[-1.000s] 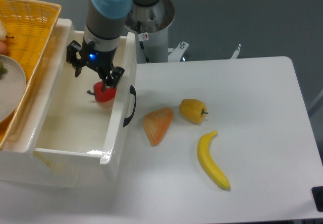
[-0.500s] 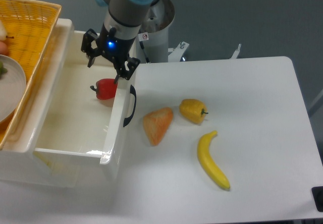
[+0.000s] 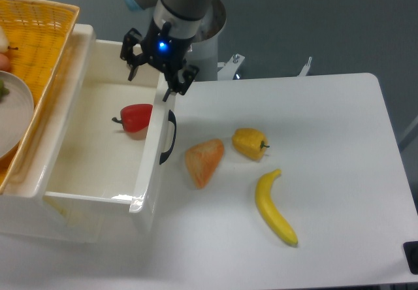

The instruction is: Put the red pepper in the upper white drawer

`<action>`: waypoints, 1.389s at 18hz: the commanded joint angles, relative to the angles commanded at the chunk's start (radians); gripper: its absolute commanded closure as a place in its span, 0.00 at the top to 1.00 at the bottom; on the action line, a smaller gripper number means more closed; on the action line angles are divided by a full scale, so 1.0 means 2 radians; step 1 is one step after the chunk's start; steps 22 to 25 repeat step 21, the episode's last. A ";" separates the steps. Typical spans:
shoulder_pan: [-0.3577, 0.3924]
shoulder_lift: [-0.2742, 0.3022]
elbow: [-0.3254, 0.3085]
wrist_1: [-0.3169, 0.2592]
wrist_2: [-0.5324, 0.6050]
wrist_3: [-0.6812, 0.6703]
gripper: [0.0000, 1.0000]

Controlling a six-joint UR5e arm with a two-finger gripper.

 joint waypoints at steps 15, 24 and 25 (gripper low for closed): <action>0.013 -0.002 0.000 0.008 -0.002 0.000 1.00; 0.011 -0.008 0.000 0.034 -0.003 0.000 1.00; 0.011 -0.008 0.000 0.034 -0.003 0.000 1.00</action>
